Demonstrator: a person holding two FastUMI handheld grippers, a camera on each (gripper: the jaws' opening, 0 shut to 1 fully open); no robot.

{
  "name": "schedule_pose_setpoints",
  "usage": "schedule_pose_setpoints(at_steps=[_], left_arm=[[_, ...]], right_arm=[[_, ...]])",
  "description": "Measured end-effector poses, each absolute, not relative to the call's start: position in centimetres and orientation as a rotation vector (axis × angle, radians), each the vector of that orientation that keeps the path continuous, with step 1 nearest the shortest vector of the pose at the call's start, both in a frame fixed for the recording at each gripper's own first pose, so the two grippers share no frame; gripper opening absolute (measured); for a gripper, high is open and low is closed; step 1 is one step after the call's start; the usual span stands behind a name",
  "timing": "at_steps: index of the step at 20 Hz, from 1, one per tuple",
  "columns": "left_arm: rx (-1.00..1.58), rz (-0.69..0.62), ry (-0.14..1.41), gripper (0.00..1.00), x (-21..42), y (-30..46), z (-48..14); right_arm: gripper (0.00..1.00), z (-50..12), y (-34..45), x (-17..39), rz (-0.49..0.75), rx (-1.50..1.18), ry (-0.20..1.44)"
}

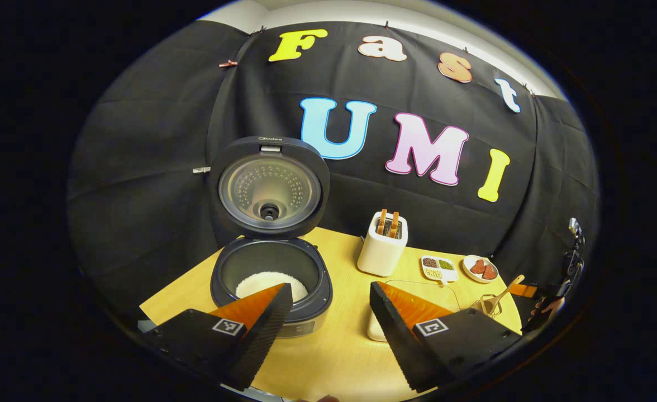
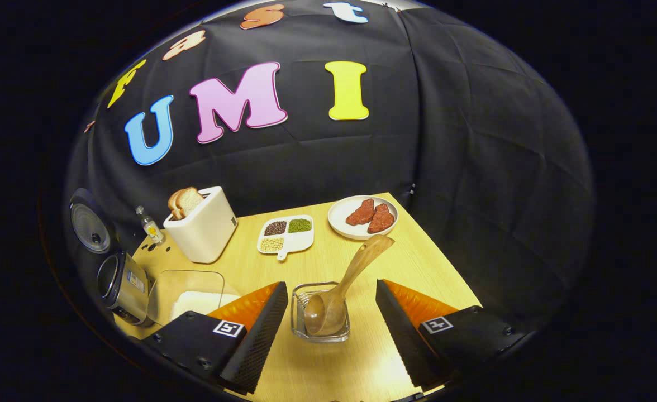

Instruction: Close the left gripper, press the button to open the rice cooker; take a wooden spoon from the chopstick holder with the right hand, scoop a spoonful of rice and pour it into the rice cooker, then put the wooden spoon back into the chopstick holder.

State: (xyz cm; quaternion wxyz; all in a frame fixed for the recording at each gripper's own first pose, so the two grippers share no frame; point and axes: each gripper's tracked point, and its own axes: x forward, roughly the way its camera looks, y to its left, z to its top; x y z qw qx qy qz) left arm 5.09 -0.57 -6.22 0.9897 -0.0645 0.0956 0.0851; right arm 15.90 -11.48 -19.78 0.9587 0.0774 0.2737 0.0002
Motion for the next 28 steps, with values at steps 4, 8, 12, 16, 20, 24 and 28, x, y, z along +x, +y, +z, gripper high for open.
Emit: schedule_pose_setpoints(at_steps=[4, 8, 12, 16, 20, 24, 28], left_arm=[[-0.112, 0.208, 0.205, 0.95, 4.8, -1.6, -7.1], [-0.09, 0.221, 0.23, 0.96, 4.6, -3.1, -7.9], [-0.09, 0.245, 0.24, 0.95, 4.4, -4.4, -8.6], [-0.056, 0.259, 0.25, 0.96, 3.6, -5.2, -9.6], [-0.063, 0.248, 0.275, 0.96, 3.1, -5.4, -10.8], [-0.055, 0.218, 0.268, 0.96, 3.2, -4.6, -10.7], [0.022, 0.183, 0.225, 0.96, 3.2, -1.7, -9.0]], right_arm=[[0.99, -22.0, -13.0, 18.8, -0.003, 0.228, 0.608], [0.98, -23.2, -12.9, 21.2, 0.016, 0.3, 0.622], [0.78, -24.8, -11.6, 22.7, 0.035, 0.383, 0.661], [0.22, -25.0, -12.3, 23.8, -0.032, 0.435, 0.656], [0.22, -24.5, -12.2, 22.9, -0.043, 0.449, 0.67], [0.12, -21.9, -11.9, 22.4, -0.042, 0.421, 0.614], [0.12, -17.7, -11.7, 21.2, -0.059, 0.396, 0.525]])
